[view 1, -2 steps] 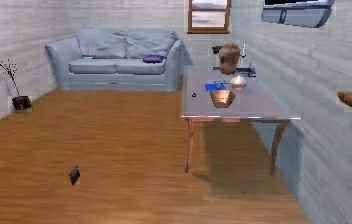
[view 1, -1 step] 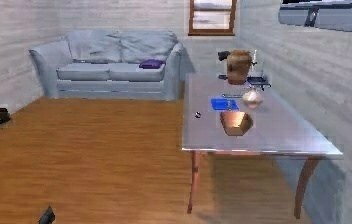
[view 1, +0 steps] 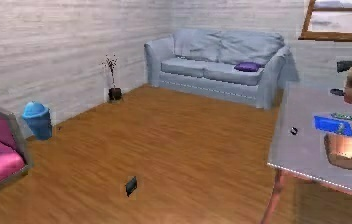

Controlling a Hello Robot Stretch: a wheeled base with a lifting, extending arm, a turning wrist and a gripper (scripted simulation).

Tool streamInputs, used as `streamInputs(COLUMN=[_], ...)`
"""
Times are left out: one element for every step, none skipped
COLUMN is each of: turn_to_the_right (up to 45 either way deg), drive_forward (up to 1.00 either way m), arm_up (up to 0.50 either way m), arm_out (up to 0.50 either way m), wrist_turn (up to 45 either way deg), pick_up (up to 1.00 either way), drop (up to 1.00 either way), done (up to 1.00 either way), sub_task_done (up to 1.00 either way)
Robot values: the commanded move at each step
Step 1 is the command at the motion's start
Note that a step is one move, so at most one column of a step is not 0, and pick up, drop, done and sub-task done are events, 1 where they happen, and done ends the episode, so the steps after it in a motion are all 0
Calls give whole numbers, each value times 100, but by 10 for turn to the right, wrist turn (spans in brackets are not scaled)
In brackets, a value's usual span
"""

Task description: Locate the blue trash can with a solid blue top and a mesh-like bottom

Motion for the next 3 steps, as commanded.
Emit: streamInputs(turn_to_the_right=[0,-450,-30], drive_forward=[55,0,0], arm_up=[0,0,0], arm_out=[0,0,0], wrist_turn=[0,0,0], pick_up=[0,0,0], drop=[0,0,0], done=[0,0,0], sub_task_done=[0,0,0])
